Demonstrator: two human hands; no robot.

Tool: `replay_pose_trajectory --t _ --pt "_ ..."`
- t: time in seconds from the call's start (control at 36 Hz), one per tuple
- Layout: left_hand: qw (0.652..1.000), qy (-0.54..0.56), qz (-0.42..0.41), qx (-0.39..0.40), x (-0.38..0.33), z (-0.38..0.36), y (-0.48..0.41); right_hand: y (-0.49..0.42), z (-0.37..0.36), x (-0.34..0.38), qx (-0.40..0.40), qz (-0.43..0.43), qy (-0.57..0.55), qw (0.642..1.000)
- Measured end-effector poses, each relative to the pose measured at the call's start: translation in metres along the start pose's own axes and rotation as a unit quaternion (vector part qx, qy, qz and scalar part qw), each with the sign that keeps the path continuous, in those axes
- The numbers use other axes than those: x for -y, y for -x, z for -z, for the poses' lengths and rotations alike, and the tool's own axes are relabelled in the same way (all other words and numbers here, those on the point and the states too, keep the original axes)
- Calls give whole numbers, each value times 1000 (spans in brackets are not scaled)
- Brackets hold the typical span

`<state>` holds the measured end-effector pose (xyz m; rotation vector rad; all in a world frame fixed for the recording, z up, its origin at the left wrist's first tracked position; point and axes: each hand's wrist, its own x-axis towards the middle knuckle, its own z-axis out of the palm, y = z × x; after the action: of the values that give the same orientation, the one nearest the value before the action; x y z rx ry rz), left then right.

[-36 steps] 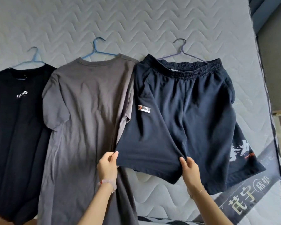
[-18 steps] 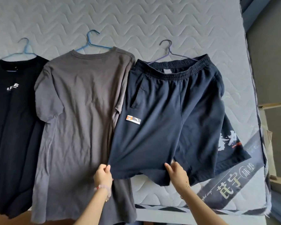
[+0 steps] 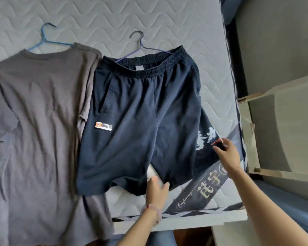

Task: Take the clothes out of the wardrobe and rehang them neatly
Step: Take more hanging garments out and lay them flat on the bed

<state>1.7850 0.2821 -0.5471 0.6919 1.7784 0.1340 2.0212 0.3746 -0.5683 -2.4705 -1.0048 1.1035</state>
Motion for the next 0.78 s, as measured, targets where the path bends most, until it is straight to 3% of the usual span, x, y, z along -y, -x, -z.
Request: replay_pose_trajectory --t 0.08,0.19,0.36,0.44,0.53,0.61,0.78 --pt "997 27 76 -1 -13 -27 -13 -20 3 -11 1 -8 33 999" --pt "991 -31 117 -64 -33 -42 -29 -31 -2 -11 23 -27 0 999" --pt "990 -75 107 -50 -40 -34 -43 -30 15 -24 -8 8 -29 1000" --pt "996 13 89 -14 -25 -25 -40 -25 40 -51 -26 6 -35 999" --pt "990 97 89 45 10 -33 -46 -18 55 -81 -26 -15 -24 999" --pt "990 70 116 49 51 -54 -58 -10 55 -103 -22 -50 -16 998" --pt "990 79 110 32 35 -56 -36 -9 37 -122 -6 -101 -22 995"
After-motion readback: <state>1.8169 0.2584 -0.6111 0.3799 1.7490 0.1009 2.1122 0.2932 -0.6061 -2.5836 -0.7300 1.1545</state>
